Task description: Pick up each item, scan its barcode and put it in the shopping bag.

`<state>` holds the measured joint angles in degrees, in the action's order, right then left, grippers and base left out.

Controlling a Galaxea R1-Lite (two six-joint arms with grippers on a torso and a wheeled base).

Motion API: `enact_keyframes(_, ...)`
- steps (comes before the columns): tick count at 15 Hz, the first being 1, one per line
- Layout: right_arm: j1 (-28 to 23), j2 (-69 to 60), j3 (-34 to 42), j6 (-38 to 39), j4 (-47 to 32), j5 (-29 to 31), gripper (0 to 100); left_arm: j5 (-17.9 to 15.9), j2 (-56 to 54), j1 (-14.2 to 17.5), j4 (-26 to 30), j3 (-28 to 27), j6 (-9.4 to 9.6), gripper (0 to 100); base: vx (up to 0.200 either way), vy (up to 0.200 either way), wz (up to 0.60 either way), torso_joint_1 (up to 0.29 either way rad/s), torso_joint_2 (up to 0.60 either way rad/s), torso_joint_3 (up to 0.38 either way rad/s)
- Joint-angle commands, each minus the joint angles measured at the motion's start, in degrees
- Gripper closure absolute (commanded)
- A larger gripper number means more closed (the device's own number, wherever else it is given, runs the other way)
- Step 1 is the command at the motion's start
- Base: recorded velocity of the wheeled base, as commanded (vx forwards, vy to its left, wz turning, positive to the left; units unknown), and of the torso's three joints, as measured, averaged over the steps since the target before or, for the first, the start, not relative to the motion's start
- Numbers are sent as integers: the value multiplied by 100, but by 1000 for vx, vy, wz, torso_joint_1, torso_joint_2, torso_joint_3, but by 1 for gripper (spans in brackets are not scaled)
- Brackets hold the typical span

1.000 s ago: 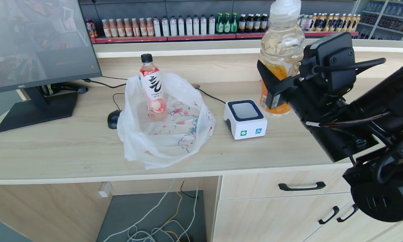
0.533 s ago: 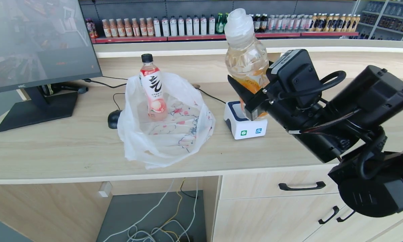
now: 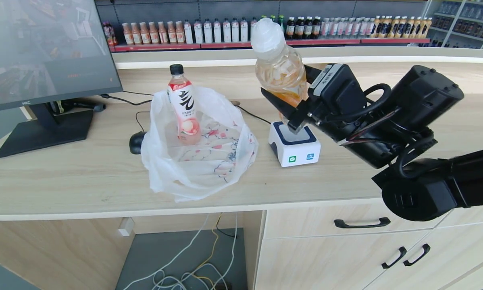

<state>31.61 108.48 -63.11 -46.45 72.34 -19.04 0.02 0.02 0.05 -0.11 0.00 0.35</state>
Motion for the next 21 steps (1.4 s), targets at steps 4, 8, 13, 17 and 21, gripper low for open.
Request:
enact_keyframes(4, -261, 182, -149, -620, -36, -873, 100, -2, -2, 4, -7, 0, 0, 0, 0, 0, 0, 0, 0, 0)
enact_keyframes(8, -287, 217, -281, -1051, -27, -1049, 100, 6, -2, 4, -7, 0, 0, 0, 0, 0, 0, 0, 0, 0)
enact_keyframes(13, -349, 419, -228, -1534, -27, -1673, 100, 6, -2, 4, -7, 0, 0, 0, 0, 0, 0, 0, 0, 0)
enact_keyframes(17, -349, 533, -219, -1684, 43, -2042, 100, 6, -2, 4, -7, 0, 0, 0, 0, 0, 0, 0, 0, 0)
enact_keyframes(21, -428, 621, -237, -1719, 43, -2376, 100, 6, -2, 4, -7, 0, 0, 0, 0, 0, 0, 0, 0, 0)
